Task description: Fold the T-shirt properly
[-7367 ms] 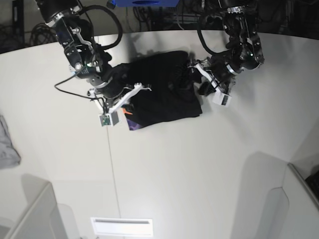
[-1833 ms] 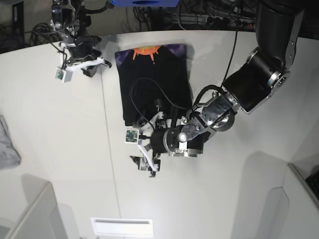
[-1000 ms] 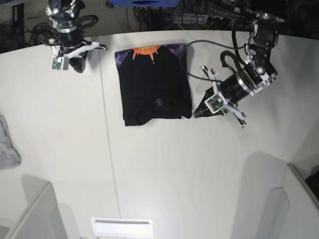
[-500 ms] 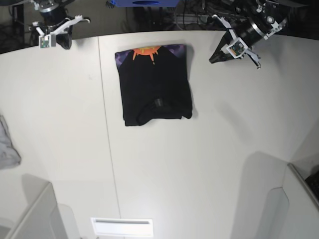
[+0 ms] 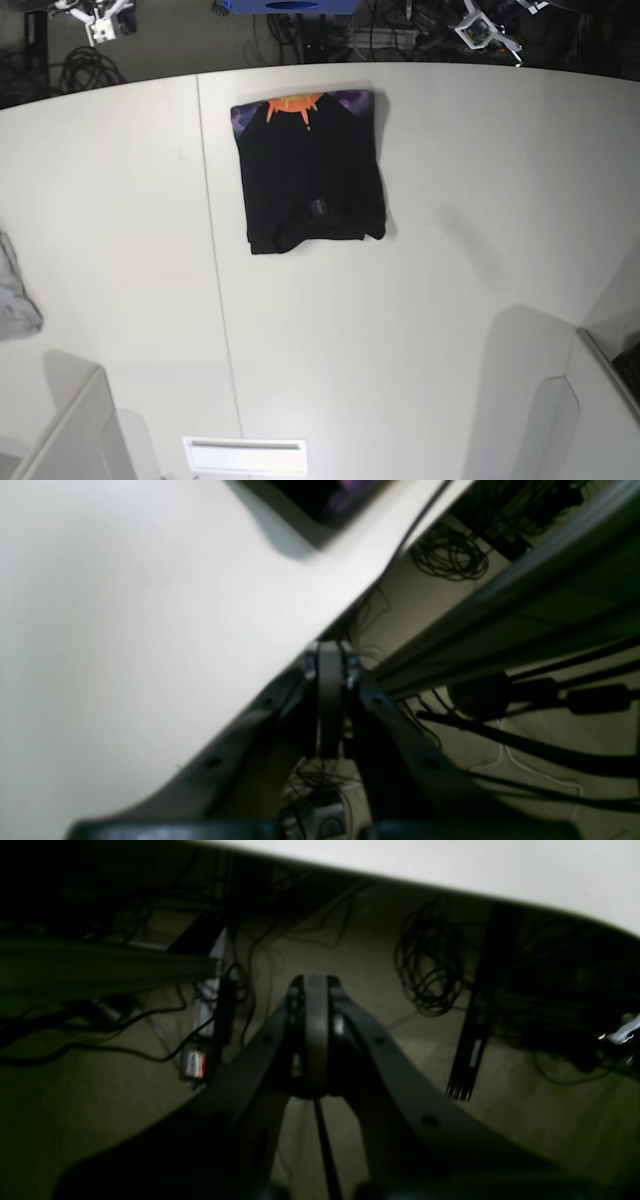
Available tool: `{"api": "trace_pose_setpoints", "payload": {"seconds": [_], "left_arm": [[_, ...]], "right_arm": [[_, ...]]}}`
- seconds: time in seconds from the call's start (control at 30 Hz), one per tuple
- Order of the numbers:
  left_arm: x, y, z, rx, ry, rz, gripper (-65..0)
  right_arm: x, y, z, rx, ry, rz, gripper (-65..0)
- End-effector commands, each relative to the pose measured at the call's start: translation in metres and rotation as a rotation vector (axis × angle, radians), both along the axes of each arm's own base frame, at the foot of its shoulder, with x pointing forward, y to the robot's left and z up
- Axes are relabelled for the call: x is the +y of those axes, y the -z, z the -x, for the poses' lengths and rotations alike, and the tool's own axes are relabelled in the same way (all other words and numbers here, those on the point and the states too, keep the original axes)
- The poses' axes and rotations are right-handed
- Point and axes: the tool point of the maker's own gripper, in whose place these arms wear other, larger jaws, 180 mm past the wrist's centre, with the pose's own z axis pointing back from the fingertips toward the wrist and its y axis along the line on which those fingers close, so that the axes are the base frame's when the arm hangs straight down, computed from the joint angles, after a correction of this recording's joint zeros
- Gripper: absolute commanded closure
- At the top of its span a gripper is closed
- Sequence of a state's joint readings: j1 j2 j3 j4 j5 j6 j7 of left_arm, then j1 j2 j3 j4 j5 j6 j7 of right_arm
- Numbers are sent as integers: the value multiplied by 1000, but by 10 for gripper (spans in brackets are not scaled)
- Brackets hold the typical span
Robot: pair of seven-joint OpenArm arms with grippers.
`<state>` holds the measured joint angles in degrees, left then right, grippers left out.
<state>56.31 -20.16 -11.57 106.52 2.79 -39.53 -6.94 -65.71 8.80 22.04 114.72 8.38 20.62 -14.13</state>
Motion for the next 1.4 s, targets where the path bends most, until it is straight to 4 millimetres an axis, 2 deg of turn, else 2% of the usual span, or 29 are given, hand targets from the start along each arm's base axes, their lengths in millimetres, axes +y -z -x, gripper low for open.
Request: {"api": "trace_pose_setpoints", "payload": {"seconds": [0.0,0.17,0.33,0.37,0.47,0.6,0.77,1.0,1.2,1.37], "left_arm": [[-3,-6,7,3,0,29,0],[5,8,39,107,-17,15,0],[21,40,76,243,-65,-10,0],[26,46,83,273,-83,-14,0],[24,66,98,334,-118,-6,0],[28,93,117,416,-179,-6,0],[41,128,127,496,-257,-22,0],[50,167,133,587,-351,-26,0],[45,196,138,673,-433,-3,0],[25,213,147,753,-436,27,0]], "right_arm": [[-2,-3,6,21,-12,9,0],[8,12,47,255,-96,-17,0],[13,22,67,351,-142,-45,0],[18,27,71,365,-146,-60,0],[24,43,84,418,-150,-81,0],[27,74,107,527,-251,-20,0],[36,108,121,611,-283,-42,0],[22,150,130,699,-240,-63,0],[34,187,152,761,-256,-149,0],[42,210,162,766,-206,-223,0]]}}
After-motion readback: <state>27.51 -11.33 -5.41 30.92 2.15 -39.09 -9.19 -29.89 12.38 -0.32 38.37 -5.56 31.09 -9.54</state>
